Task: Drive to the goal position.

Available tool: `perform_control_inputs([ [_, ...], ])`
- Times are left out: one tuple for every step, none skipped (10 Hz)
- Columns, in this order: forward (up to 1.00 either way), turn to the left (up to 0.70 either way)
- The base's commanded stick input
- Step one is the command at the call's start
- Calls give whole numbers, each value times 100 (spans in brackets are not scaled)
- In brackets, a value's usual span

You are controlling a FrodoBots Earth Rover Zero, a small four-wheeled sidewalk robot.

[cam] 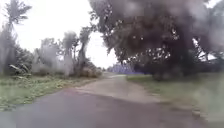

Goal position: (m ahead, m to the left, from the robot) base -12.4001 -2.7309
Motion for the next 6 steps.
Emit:
perform_control_inputs([
  [85,0],
  [85,0],
  [85,0],
  [85,0],
  [85,0],
  [85,0],
])
